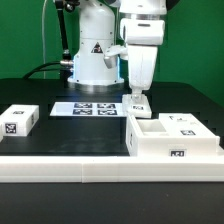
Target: Assemble cabinet
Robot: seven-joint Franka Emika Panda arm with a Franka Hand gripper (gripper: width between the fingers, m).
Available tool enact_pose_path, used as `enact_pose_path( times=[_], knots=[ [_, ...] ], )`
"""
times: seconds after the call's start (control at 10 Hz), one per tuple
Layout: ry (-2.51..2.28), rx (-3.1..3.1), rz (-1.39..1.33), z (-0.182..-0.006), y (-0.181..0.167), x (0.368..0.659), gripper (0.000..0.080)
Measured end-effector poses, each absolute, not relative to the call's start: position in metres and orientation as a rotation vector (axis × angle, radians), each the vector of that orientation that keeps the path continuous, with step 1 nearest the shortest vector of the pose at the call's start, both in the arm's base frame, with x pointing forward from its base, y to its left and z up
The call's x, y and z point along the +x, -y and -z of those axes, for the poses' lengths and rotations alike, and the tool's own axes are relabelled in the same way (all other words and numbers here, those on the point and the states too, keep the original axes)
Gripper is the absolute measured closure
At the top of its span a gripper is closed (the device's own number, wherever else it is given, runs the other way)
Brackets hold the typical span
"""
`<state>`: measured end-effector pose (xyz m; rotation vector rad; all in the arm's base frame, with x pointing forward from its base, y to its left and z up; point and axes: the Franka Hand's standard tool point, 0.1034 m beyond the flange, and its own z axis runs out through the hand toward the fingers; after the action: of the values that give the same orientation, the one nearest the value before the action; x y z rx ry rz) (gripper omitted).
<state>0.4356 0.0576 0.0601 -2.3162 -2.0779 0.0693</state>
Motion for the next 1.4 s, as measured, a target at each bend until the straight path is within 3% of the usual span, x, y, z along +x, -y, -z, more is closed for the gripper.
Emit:
enact_pose_path(
  times=[0.4,1.4],
  knots=[
    [2.071,-2.326,-0.068,-0.064,-0.059,0.456,0.0731],
    [2.074,-2.317,-0.064,-0.059,-0.067,0.461,0.0731]
  ],
)
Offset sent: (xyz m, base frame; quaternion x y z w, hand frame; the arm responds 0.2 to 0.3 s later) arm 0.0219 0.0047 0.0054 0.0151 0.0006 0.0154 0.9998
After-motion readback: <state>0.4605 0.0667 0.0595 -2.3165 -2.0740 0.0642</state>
